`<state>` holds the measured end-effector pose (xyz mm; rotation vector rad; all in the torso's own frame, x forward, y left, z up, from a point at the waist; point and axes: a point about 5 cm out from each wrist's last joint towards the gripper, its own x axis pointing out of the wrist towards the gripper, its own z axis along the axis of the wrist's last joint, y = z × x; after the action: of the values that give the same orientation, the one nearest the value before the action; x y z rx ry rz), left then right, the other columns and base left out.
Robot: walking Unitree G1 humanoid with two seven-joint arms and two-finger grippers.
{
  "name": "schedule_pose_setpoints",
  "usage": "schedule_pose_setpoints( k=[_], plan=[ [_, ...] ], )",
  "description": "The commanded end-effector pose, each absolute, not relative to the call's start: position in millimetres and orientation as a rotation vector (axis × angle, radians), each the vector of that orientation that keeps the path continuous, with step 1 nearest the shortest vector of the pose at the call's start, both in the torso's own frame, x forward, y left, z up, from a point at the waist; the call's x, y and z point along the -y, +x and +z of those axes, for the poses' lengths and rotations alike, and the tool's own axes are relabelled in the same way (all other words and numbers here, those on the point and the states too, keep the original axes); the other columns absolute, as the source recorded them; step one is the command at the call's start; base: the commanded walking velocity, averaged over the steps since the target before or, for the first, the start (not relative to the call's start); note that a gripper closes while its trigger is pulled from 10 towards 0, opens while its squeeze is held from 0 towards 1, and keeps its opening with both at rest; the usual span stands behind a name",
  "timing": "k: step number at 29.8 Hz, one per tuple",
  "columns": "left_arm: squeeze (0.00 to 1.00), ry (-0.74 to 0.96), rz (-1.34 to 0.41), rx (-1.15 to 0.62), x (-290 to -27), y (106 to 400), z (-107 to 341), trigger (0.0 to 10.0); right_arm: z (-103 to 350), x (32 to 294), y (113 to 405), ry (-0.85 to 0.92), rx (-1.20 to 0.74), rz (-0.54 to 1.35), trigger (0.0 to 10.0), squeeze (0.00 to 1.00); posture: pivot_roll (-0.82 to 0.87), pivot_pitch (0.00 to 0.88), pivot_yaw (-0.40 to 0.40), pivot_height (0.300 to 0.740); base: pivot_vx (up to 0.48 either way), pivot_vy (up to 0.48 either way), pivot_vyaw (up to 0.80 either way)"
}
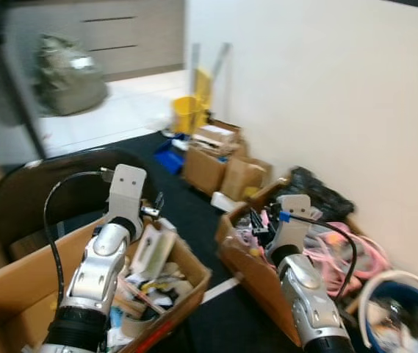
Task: Picking trash to rubbish bin
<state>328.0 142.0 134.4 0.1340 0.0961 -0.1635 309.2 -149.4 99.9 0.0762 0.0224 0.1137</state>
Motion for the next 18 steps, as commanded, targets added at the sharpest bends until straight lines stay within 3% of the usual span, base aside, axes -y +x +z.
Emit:
schedule_pose_setpoints(
  k=[1,18],
  plan=[
    [0.0,0.138,-0.154,-0.098,-144.7,328.7,133.1,10.0,98.8,148.3,307.2,0.088,-0.03,0.113,10.0,0.0,-0.1,0.047,-0.013,0.74,0.0,0.0,-0.8],
    [0.0,0.133,-0.146,-0.1,-146.4,327.3,132.2,10.0,99.6,145.4,307.3,0.085,-0.034,0.127,10.0,0.0,-0.1,0.051,-0.019,0.74,0.0,0.0,-0.8]
  ],
)
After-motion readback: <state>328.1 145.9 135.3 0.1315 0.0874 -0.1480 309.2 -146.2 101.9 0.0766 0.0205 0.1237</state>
